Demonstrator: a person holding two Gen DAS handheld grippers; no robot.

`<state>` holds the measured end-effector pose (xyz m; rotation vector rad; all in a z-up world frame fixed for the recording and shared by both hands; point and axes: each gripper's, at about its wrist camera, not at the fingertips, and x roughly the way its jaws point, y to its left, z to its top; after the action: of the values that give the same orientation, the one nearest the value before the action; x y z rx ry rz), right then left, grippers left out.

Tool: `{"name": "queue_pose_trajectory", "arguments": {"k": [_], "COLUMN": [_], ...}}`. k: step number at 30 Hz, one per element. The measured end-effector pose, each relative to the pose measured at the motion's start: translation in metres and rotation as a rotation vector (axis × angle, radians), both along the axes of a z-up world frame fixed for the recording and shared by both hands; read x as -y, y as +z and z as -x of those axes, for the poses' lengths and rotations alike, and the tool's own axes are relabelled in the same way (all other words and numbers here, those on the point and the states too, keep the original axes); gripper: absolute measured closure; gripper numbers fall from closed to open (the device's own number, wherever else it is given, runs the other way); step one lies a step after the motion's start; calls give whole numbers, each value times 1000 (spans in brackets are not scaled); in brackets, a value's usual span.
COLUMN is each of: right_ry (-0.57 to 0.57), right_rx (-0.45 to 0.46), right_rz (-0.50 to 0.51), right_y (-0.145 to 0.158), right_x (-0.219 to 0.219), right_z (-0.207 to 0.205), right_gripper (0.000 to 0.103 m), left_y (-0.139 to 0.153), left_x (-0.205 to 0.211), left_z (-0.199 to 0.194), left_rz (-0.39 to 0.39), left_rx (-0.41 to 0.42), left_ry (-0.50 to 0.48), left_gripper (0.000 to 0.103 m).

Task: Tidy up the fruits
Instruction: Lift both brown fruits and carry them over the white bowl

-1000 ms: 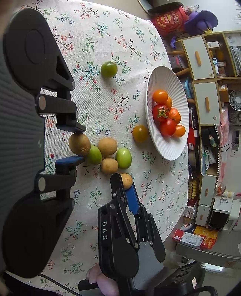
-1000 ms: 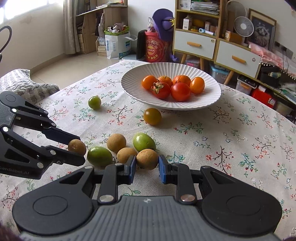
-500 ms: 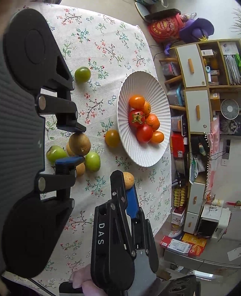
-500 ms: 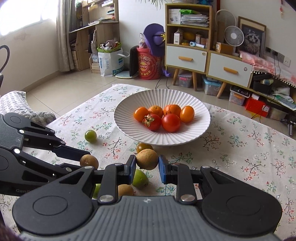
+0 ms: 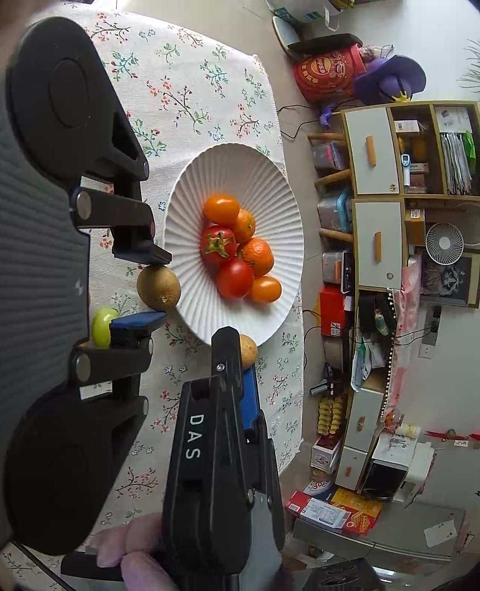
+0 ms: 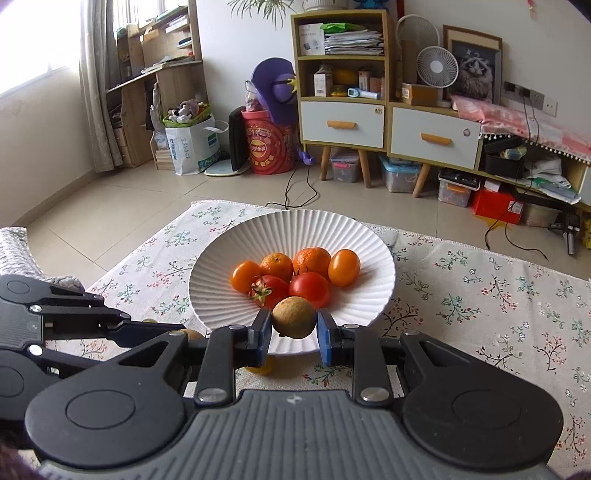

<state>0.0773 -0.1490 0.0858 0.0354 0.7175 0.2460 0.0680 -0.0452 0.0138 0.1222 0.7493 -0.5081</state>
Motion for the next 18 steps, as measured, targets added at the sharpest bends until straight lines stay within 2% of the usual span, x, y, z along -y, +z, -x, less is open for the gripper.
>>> {"name": "queue_pose_trajectory", "arguments": {"k": [18], "right_ry": [-152], "right_rx": [-71], "right_rz": [-97], "right_y": [-16], "right_x": [22], "right_z": [-39], "right_gripper": [79], "left_y": [-18], "left_x": [27], "left_z": [-36], "left_rz": [31], "left_rx": [-46], "left_ry": [135], "left_gripper": [81]}}
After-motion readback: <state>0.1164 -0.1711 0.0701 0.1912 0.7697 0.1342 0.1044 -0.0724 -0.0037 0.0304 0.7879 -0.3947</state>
